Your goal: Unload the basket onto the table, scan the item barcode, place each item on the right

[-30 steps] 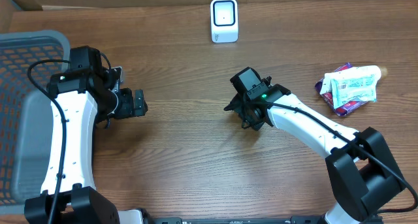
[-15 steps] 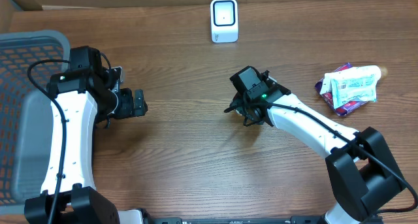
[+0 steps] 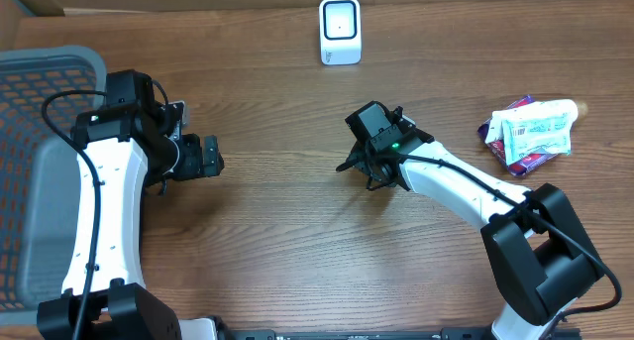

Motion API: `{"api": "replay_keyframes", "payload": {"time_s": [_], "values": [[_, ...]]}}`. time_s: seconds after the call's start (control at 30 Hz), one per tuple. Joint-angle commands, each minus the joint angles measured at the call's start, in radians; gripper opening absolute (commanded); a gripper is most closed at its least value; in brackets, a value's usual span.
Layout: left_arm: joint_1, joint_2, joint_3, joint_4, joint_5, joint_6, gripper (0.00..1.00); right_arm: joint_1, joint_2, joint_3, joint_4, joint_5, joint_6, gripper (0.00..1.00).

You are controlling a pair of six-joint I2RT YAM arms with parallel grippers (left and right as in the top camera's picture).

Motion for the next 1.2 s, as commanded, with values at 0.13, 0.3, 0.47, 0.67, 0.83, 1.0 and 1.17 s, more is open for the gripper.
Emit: {"api": "replay_keyframes", "payload": {"time_s": [0.13, 0.3, 0.47, 0.67, 0.83, 1.0, 1.17], "values": [[0.004, 0.006, 0.006, 0.0, 0.006, 0.016, 1.0, -0.01, 0.005, 0.027, -0.011, -0.094, -0.229, 0.36], [0.004, 0.006, 0.006, 0.0, 0.006, 0.016, 1.0, -0.037, 0.005, 0.094, -0.146, -0.195, -0.467, 0.35], [0.004, 0.006, 0.006, 0.0, 0.006, 0.016, 1.0, -0.07, 0.005, 0.124, -0.301, -0.241, -0.743, 0.45], [0.004, 0.006, 0.006, 0.0, 0.006, 0.016, 0.99, -0.13, 0.005, 0.124, -0.351, -0.259, -0.752, 0.73], [0.004, 0.006, 0.006, 0.0, 0.006, 0.016, 0.99, -0.171, 0.005, 0.122, -0.33, -0.412, -0.553, 0.61], [0.004, 0.006, 0.006, 0.001, 0.006, 0.016, 0.99, -0.152, 0.005, 0.079, -0.208, -0.43, -0.327, 0.57], [0.004, 0.006, 0.006, 0.0, 0.006, 0.016, 1.0, -0.126, 0.006, 0.032, -0.136, -0.307, -0.193, 0.57]]}}
